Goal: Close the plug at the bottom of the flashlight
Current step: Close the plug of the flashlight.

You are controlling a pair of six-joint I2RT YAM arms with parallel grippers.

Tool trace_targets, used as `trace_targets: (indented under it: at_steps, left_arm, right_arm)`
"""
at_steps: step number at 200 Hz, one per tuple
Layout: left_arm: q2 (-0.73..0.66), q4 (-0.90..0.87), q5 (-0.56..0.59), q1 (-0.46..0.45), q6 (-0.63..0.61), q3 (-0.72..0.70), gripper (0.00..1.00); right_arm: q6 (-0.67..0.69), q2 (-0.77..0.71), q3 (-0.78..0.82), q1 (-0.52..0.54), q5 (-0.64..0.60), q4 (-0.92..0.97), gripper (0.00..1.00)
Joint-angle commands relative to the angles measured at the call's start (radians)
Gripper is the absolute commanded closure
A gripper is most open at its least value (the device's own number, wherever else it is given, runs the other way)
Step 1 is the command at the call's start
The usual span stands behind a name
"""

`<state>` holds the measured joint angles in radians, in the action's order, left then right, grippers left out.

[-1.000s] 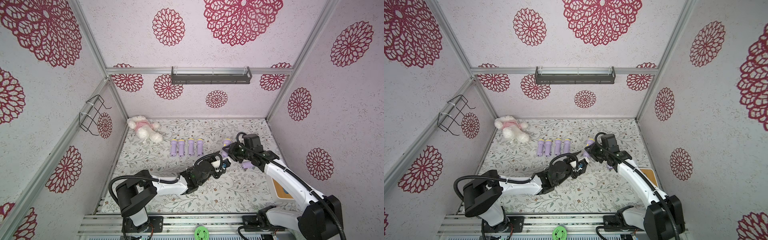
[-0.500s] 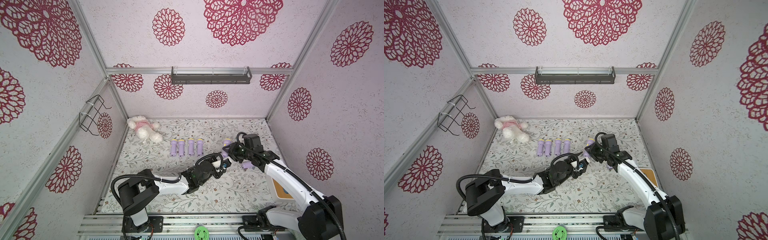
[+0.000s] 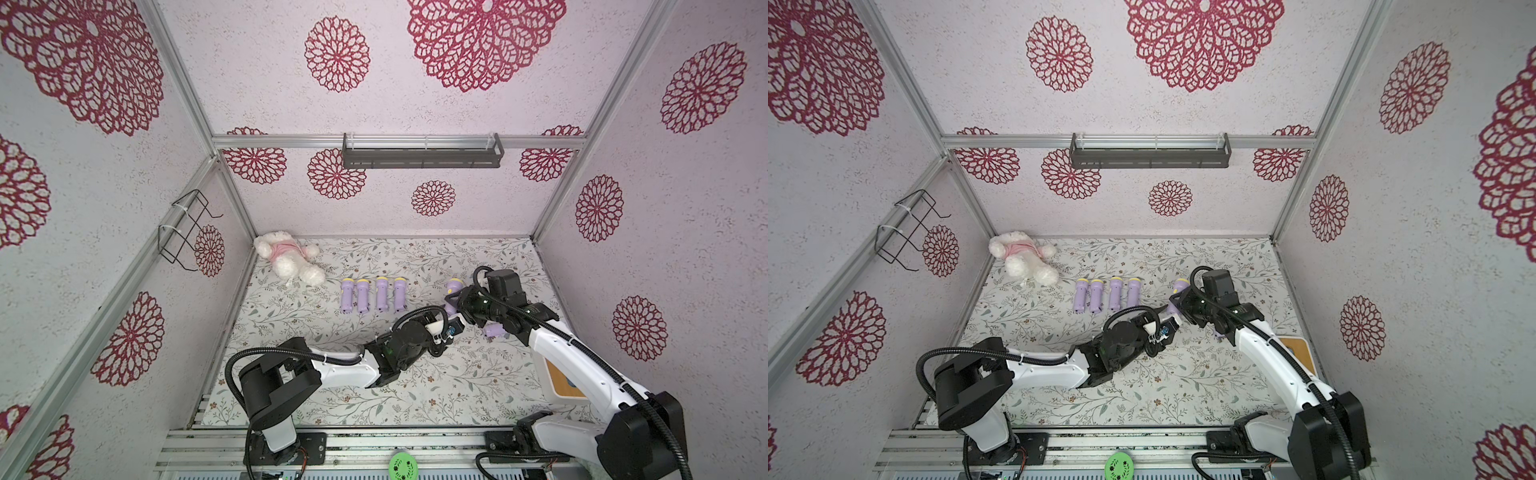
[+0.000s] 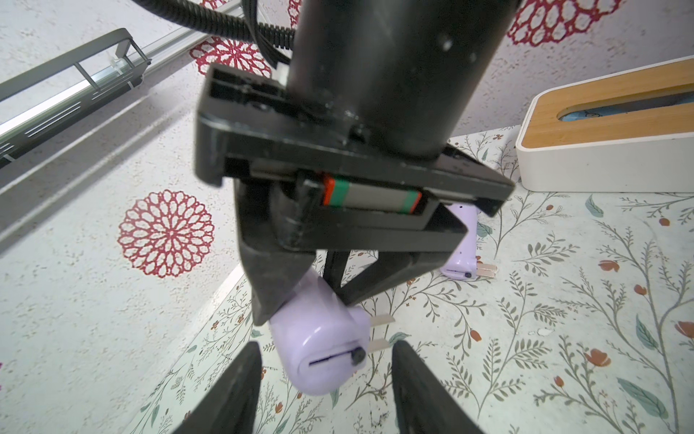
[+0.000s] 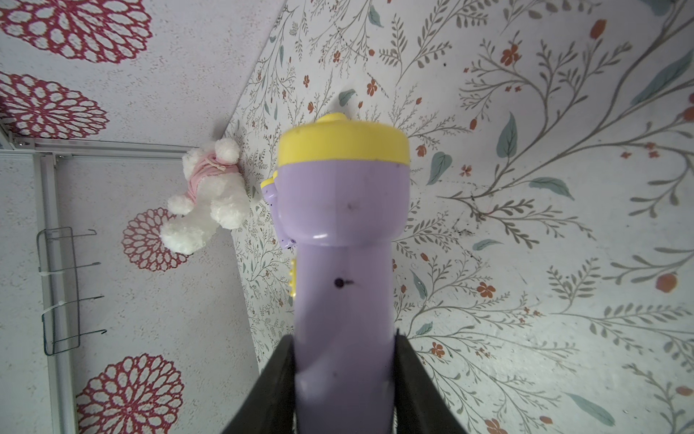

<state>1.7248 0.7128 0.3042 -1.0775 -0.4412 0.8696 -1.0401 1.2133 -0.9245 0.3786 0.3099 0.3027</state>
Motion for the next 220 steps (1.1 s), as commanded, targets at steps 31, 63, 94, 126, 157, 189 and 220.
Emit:
trace_targets:
  at_steps: [31, 63, 94, 126, 157, 189, 220]
  left_arm:
    - [0.017, 0.004, -0.007, -0.002, -0.007, 0.024, 0.45]
    - [0.020, 0.004, -0.002, -0.002, -0.010, 0.026, 0.46]
    - [0.023, -0.001, -0.005, -0.003, -0.011, 0.028, 0.48]
    - [0.022, -0.001, 0.000, -0.003, -0.013, 0.029, 0.49]
    - [0.024, -0.001, 0.003, -0.002, -0.016, 0.031, 0.50]
    - [0.026, -0.001, 0.005, -0.003, -0.017, 0.031, 0.50]
    - [0.025, -0.003, 0.004, -0.004, -0.021, 0.034, 0.51]
  right_arm:
    - [-0.003, -0.043, -0.011, 0.003, 0.001, -0.045, 1.00]
    - [-0.003, -0.046, -0.011, 0.003, 0.005, -0.048, 1.00]
    - [-0.003, -0.048, -0.008, 0.003, 0.006, -0.050, 1.00]
    - [-0.005, -0.050, -0.005, 0.003, 0.006, -0.051, 1.00]
    - [-0.005, -0.050, -0.002, 0.003, 0.006, -0.053, 1.00]
    - [-0.006, -0.050, 0.003, 0.003, 0.011, -0.056, 1.00]
    - [-0.006, -0.049, 0.006, 0.003, 0.011, -0.060, 1.00]
